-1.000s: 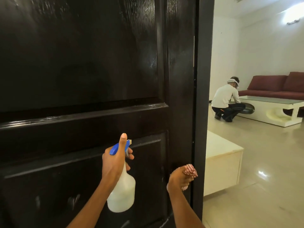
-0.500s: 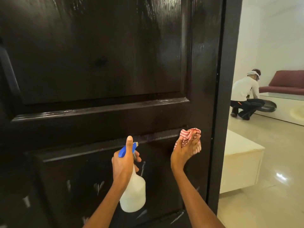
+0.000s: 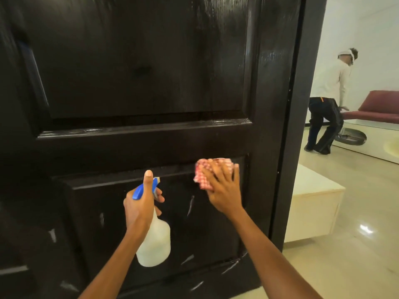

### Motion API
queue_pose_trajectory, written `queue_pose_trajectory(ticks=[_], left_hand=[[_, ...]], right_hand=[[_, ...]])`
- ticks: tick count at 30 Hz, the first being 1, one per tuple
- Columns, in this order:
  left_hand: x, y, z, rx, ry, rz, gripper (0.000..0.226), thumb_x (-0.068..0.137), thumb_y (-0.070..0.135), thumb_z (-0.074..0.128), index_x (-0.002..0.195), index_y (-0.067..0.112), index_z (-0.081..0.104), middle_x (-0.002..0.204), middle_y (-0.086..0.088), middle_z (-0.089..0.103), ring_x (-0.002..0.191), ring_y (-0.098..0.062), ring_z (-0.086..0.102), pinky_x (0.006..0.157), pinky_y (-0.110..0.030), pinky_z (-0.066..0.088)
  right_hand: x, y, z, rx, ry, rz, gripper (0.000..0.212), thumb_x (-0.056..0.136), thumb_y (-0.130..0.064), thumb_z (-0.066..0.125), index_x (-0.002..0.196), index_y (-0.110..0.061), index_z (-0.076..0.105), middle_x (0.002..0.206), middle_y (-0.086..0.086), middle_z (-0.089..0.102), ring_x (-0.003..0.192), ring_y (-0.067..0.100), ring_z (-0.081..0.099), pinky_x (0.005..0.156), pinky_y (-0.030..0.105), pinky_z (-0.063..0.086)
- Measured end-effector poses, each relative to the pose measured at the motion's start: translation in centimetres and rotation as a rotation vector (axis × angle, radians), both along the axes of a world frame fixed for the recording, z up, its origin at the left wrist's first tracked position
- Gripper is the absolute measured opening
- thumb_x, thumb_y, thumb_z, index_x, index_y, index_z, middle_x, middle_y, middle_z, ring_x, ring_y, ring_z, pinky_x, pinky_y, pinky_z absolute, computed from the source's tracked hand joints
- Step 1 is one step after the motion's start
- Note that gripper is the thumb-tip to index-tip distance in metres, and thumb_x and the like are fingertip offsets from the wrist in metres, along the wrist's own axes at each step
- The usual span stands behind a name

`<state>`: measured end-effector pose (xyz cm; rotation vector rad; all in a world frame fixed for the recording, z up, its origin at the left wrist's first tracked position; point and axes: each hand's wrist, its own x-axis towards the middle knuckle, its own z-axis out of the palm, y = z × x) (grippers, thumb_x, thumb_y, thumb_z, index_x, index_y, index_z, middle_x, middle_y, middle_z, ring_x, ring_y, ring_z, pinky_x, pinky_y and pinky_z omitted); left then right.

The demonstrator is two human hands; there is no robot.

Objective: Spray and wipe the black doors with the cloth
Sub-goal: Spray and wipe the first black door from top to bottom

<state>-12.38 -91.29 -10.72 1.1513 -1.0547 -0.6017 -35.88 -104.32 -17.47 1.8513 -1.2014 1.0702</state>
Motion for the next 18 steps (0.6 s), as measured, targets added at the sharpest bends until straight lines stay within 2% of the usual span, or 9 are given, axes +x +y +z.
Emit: queue_pose_trajectory(ticks=[3,5,7,10,12,15,18], left_hand=[[1.0,0.6,0.1,0.000,-0.025,0.017,0.060,0.092,0.063,0.048,0.087,0.008,0.071,0.072,-0.014,0.069,0.059,-0.024,0.066,0.050,-0.032,0.054],[1.8,1.3,-0.1,-0.001,-0.032,0.026,0.061,0.091,0.063,0.048,0.084,0.007,0.071,0.070,-0.013,0.069,0.060,-0.025,0.066,0.050,-0.032,0.054],[2.8,1.8,-0.4,0.005,-0.031,0.043,0.061,0.090,0.064,0.047,0.084,0.008,0.071,0.070,-0.013,0.069,0.060,-0.025,0.066,0.051,-0.032,0.054],[4.5,2.8,-1.0,0.003,-0.021,0.079,0.060,0.090,0.065,0.048,0.090,0.011,0.073,0.072,-0.013,0.069,0.058,-0.022,0.065,0.049,-0.027,0.053],[5.8,3.4,-1.5,-0.007,-0.008,0.105,0.056,0.092,0.062,0.048,0.095,0.012,0.074,0.073,-0.013,0.069,0.057,-0.018,0.065,0.046,-0.024,0.053],[8.7,4.4,-1.9,-0.016,-0.003,0.150,0.057,0.093,0.061,0.049,0.099,0.009,0.074,0.075,-0.013,0.069,0.059,-0.019,0.066,0.045,-0.023,0.053],[11.7,5.7,-2.5,-0.019,-0.006,0.215,0.059,0.093,0.062,0.049,0.095,0.009,0.073,0.075,-0.014,0.070,0.057,-0.021,0.064,0.045,-0.024,0.052]], right_hand=[[-4.7,-0.4,-1.4,0.100,-0.289,-0.178,0.063,0.092,-0.037,0.051,0.154,-0.026,0.042,0.160,0.008,0.039,0.149,0.035,0.033,0.118,0.071,0.014],[-5.6,-0.6,-1.6,0.155,-0.478,-0.225,0.064,0.099,-0.037,0.045,0.159,-0.024,0.029,0.166,0.009,0.026,0.154,0.034,0.020,0.122,0.065,0.011],[-3.7,-0.8,-1.0,0.169,-0.666,-0.220,0.066,0.103,-0.027,0.051,0.162,-0.018,0.022,0.168,0.011,0.020,0.155,0.037,0.016,0.124,0.060,0.013],[2.2,-0.7,0.5,0.155,-0.996,-0.130,0.062,0.103,-0.027,0.049,0.160,-0.013,0.029,0.165,0.018,0.028,0.151,0.043,0.023,0.120,0.064,0.021],[6.6,-0.4,1.1,0.152,-0.998,-0.089,0.063,0.098,-0.033,0.042,0.157,-0.012,0.034,0.163,0.020,0.031,0.149,0.047,0.027,0.118,0.067,0.023],[14.8,1.4,0.2,0.154,-0.824,-0.026,0.066,0.096,-0.035,0.045,0.156,-0.011,0.036,0.163,0.024,0.028,0.150,0.048,0.023,0.117,0.070,0.020],[22.2,3.8,-1.0,0.182,-0.643,0.044,0.070,0.096,-0.040,0.047,0.160,-0.018,0.029,0.166,0.020,0.021,0.153,0.047,0.015,0.121,0.068,0.010]])
